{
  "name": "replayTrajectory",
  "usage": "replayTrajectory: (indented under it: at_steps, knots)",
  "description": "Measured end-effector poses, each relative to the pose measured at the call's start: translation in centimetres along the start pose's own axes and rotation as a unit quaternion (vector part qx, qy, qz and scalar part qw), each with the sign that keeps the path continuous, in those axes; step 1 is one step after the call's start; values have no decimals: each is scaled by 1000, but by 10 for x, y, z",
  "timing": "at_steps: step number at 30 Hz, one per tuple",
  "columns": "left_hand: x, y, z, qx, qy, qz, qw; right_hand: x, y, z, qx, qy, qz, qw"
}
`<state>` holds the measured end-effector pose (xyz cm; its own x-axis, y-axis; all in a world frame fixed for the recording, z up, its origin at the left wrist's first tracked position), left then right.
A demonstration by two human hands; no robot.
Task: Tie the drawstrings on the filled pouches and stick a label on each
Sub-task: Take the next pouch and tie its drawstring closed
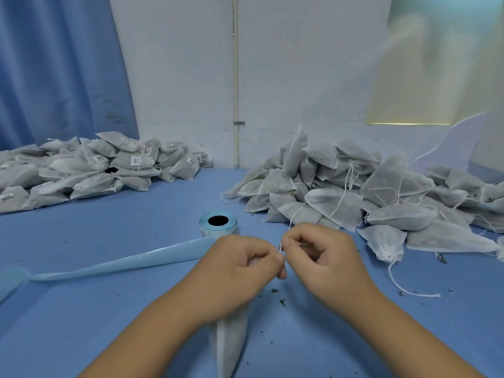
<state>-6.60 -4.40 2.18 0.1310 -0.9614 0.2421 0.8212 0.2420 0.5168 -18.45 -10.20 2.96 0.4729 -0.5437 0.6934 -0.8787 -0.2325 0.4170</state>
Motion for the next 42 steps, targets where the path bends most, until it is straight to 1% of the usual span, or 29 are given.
replayTrajectory:
  at_steps: [2, 3, 4, 5, 7, 9, 10, 11, 12, 13, 15, 17, 18, 23, 29, 32, 36, 42]
  knots:
    - [0, -3, -3, -110, 59, -45, 991, -3, -11, 3, 55, -35, -25, 998]
    - [0, -5, -5, -188, 93, -72, 975, -4, -15, 4, 77, -53, -34, 995]
    - [0, -7, -7, -269, 125, -100, 950, -4, -18, 6, 93, -72, -37, 992]
    - [0, -10, -9, -347, 157, -127, 916, -4, -20, 8, 100, -89, -32, 990]
    - [-1, -14, -15, -461, 212, -165, 846, -3, -18, 16, 81, -123, 0, 989]
    - [1, -16, -20, -516, 244, -169, 804, -2, -10, 23, 12, -142, 35, 989]
    - [1, -17, -22, -533, 254, -169, 789, -1, -6, 23, -25, -138, 46, 989]
    - [1, -17, -23, -544, 261, -170, 779, 0, -2, 22, -37, -134, 55, 989]
    - [1, -18, -23, -549, 265, -171, 774, 1, 0, 21, -19, -132, 55, 989]
    - [1, -19, -24, -551, 267, -171, 772, 1, -1, 18, 26, -134, 43, 990]
    - [1, -21, -25, -546, 272, -169, 774, 2, -12, 9, 129, -141, -25, 981]
    - [1, -22, -26, -530, 273, -165, 786, 1, -22, 0, 165, -140, -83, 973]
    - [1, -22, -26, -517, 271, -160, 796, 1, -25, -2, 164, -137, -94, 972]
    - [-1, -19, -26, -429, 257, -116, 858, 2, -17, 2, 155, -136, -85, 975]
    - [-1, -12, -21, -299, 220, -71, 926, -2, -22, 7, 159, -149, -124, 968]
    - [-1, -11, -20, -271, 210, -92, 935, -4, -27, 11, 149, -176, -148, 962]
    - [0, -7, -21, -235, 207, -117, 942, -4, -27, 16, 159, -184, -165, 956]
    - [-2, -3, -24, -231, 226, -92, 942, -5, -29, 21, 168, -170, -193, 952]
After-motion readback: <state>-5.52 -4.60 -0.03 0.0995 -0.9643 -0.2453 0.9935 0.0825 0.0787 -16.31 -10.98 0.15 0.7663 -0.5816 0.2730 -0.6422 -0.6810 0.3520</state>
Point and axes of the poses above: each hand's wrist, its own x-axis towards the middle knuckle, its own y-axis out of the back of the hand, z = x × y, the point moved 7 cm from there along x, towards the middle knuckle, and after that the axes turned 6 degrees about y, right-handed, at the moved point
